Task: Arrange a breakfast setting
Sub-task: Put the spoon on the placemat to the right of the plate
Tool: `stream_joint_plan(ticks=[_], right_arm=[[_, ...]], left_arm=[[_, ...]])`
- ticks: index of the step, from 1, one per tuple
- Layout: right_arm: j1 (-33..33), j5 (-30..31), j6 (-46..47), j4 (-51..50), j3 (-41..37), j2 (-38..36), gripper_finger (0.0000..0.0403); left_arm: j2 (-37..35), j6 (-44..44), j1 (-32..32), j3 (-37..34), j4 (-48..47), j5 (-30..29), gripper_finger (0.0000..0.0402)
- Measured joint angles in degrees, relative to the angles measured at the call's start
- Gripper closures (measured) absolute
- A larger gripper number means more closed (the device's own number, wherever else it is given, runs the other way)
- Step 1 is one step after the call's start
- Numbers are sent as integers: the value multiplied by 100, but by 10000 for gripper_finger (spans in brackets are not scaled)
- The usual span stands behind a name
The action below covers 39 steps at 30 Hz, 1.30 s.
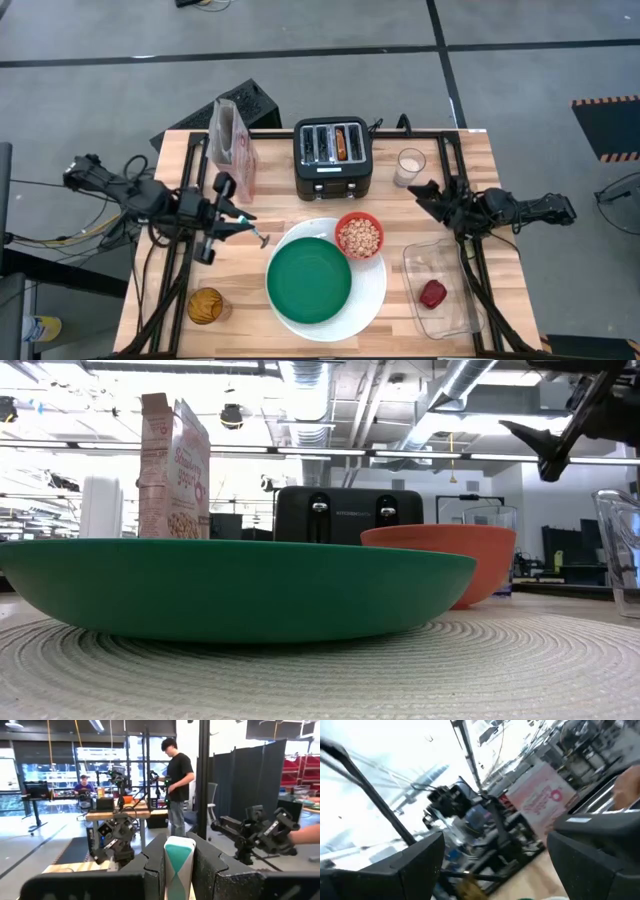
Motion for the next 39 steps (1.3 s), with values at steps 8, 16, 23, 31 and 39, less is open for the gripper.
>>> stream_joint_plan(ticks=[8,16,23,31,39], right_arm=[[0,4,1929,114,2,2,32],[13,70,2786,191,170,32,32],[13,159,2839,182,460,336,32],[13,34,2462,190,1408,1226,32],[13,-164,2281,190,2800,2863,32]], left_arm=[[401,6,245,0,178,347,355],[684,8,589,0,486,901,355],[696,103,764,0,513,983,355],[696,289,792,0,511,1066,355],[696,1023,792,0,626,1063,355]])
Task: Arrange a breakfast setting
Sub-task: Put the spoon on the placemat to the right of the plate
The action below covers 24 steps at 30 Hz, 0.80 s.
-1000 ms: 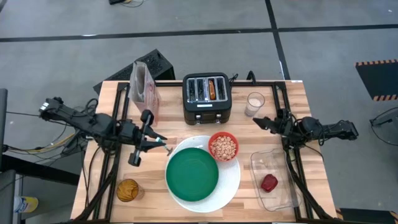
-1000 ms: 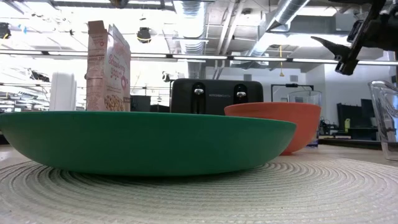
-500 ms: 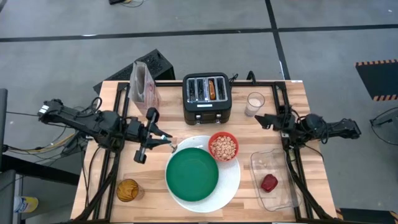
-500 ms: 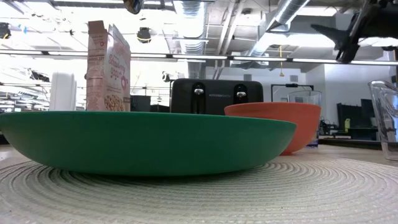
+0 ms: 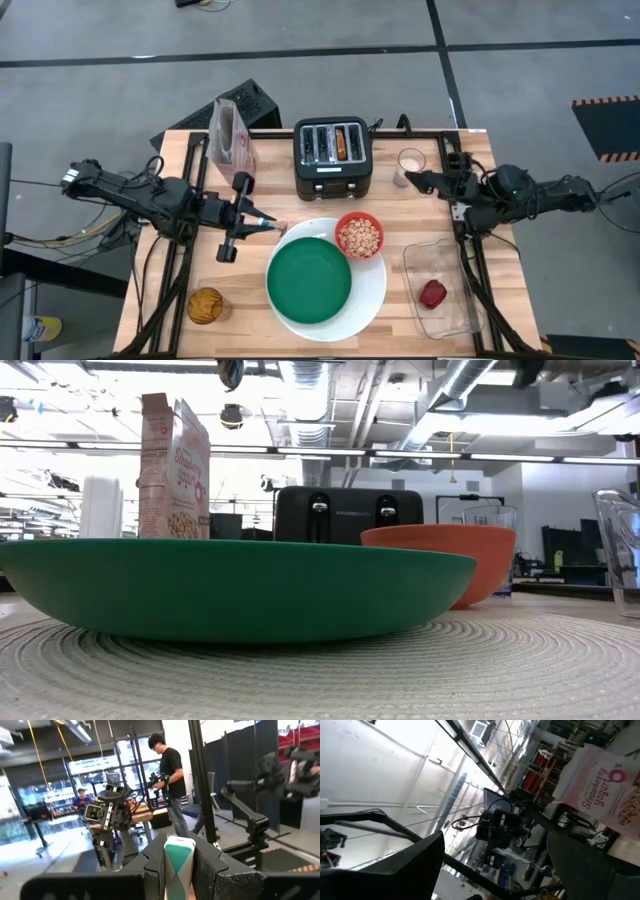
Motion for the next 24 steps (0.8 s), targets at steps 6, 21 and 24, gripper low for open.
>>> stream_joint_plan(ticks=[6,21,24], right_arm=[[3,-153,815,-23,735,1202,32],[627,53,3267,-10,2078,3960,32],[726,57,3525,9,2523,4519,32]], left_arm=[[0,340,0,0,17,16,355],[99,1444,-20,-2,-220,909,355],[119,1755,-22,-2,-395,932,355]])
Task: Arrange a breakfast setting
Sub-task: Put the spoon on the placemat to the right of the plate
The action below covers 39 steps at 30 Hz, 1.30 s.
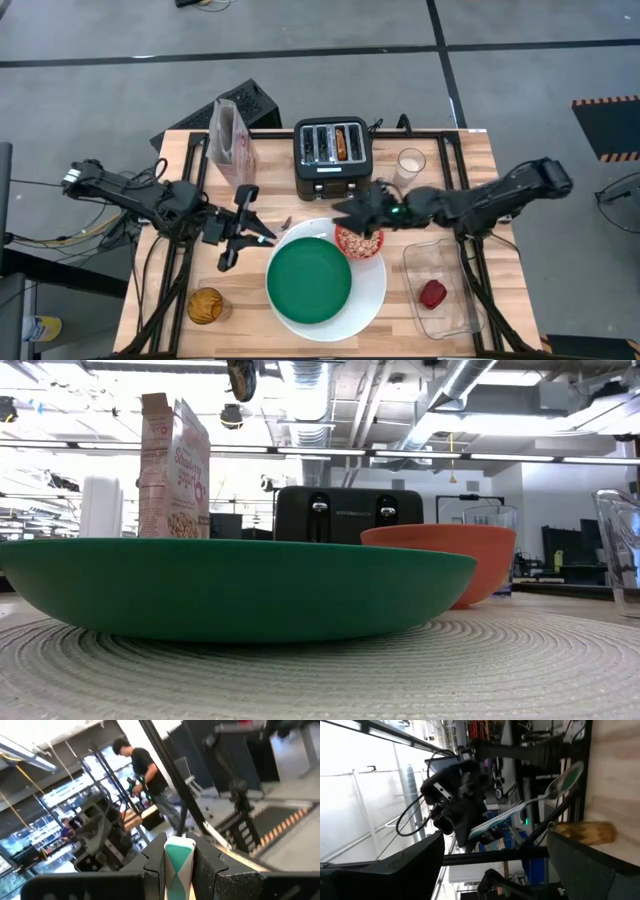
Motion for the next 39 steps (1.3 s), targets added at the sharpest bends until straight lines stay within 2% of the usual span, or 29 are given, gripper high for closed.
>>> stream_joint_plan(ticks=[7,11,18,26,39], right_arm=[[76,-59,403,-2,1099,1152,32],[73,-327,543,-17,1672,1696,32],[117,-678,616,-23,2442,2399,44],[217,-749,872,-61,2811,2884,61],[1,-987,846,-197,2811,2925,122]], left_arm=[[123,464,-54,0,-89,261,355],[209,783,-188,-2,-186,327,355],[264,1082,-352,-2,-288,186,355],[260,1156,-362,0,-322,120,355],[286,1152,-361,0,-356,121,355]])
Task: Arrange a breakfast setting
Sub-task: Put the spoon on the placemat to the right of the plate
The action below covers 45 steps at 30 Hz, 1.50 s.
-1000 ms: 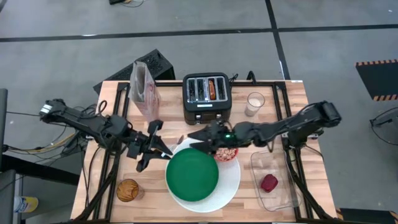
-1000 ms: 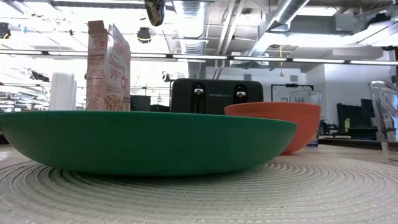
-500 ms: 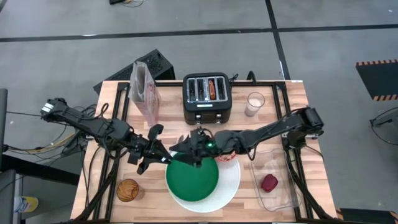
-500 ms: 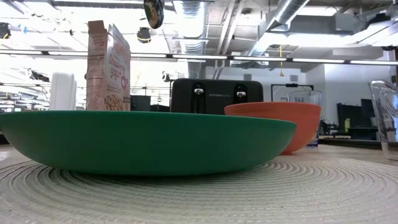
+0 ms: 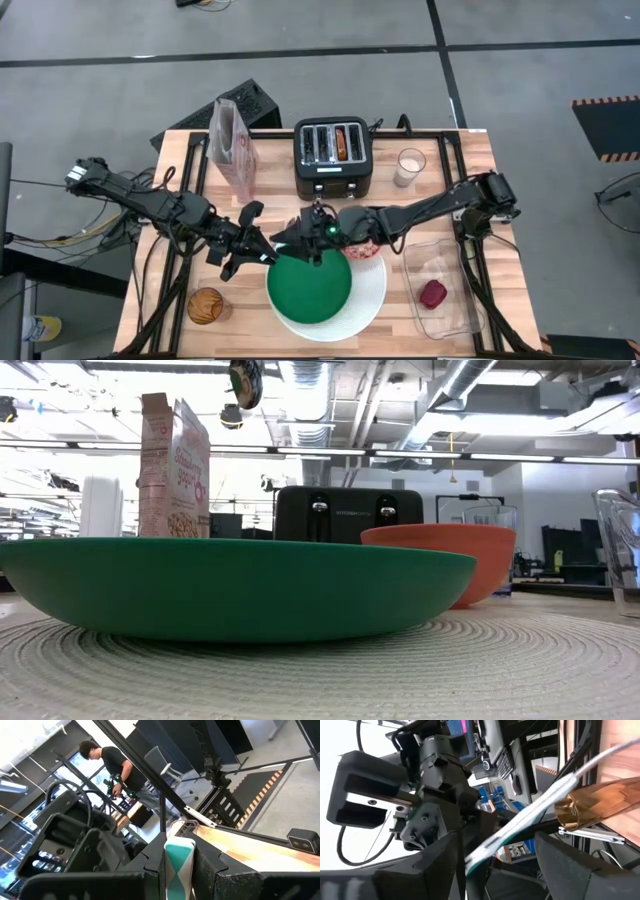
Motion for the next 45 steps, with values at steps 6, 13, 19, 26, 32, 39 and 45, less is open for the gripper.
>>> stream_joint_plan(ticks=[6,13,19,26,32,39,45], right_arm=[[-39,-68,-19,-31,0,0,129],[-74,-143,-38,-146,0,0,166],[-109,-145,-29,-152,0,0,246],[-152,-150,-25,-155,0,-2,330],[-172,-150,-157,-152,0,-2,364],[-177,-210,-198,-149,0,-2,359],[-224,-307,-329,-153,0,-2,329]], left_arm=[[0,1,0,0,2,-47,355],[0,2,2,0,0,-51,355],[0,4,4,0,18,-56,355],[0,4,4,0,-2,-153,355],[0,4,4,0,11,-189,355],[0,4,4,0,21,-184,355],[0,2,2,0,18,-185,355]])
